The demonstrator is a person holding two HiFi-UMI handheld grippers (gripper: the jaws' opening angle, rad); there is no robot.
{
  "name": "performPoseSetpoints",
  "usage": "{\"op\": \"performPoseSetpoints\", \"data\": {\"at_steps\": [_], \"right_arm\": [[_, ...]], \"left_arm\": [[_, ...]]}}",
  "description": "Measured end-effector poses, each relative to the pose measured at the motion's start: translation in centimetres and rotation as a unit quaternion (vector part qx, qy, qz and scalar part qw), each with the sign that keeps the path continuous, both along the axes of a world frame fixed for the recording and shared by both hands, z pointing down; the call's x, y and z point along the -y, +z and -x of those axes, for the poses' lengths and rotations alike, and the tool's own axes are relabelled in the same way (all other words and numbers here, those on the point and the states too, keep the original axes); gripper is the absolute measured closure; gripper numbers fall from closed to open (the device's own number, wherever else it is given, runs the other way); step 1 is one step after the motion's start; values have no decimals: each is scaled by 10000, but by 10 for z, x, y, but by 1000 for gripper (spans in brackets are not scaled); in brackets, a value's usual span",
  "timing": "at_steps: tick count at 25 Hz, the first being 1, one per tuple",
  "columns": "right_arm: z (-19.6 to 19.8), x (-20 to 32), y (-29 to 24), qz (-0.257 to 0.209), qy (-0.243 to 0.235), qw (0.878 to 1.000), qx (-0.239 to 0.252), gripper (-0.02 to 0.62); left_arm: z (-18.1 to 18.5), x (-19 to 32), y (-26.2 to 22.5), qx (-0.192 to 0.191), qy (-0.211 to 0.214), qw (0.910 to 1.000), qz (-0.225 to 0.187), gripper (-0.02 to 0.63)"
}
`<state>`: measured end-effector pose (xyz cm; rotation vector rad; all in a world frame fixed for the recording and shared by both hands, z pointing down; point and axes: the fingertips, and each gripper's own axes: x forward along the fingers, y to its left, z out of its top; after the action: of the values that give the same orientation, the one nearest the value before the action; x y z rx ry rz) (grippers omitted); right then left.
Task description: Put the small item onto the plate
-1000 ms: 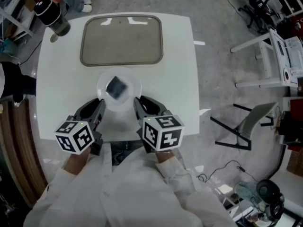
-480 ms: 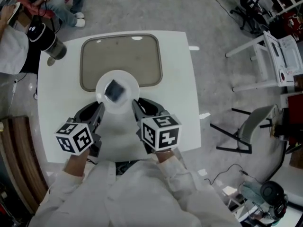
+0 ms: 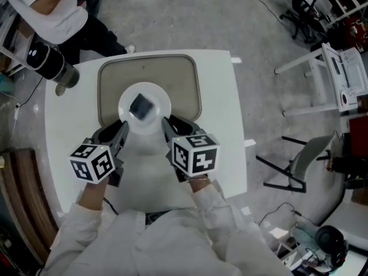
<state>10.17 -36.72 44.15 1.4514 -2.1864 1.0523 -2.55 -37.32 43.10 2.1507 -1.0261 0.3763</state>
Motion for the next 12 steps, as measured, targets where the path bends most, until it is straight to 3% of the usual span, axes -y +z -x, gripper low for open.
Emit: {"op": "performPoseSetpoints", "data": {"at_steps": [12], "right_arm": [[10, 46, 38, 321, 233, 9992, -77, 517]], "left_arm": [[10, 41, 37, -205, -490, 9982, 274, 534]]}}
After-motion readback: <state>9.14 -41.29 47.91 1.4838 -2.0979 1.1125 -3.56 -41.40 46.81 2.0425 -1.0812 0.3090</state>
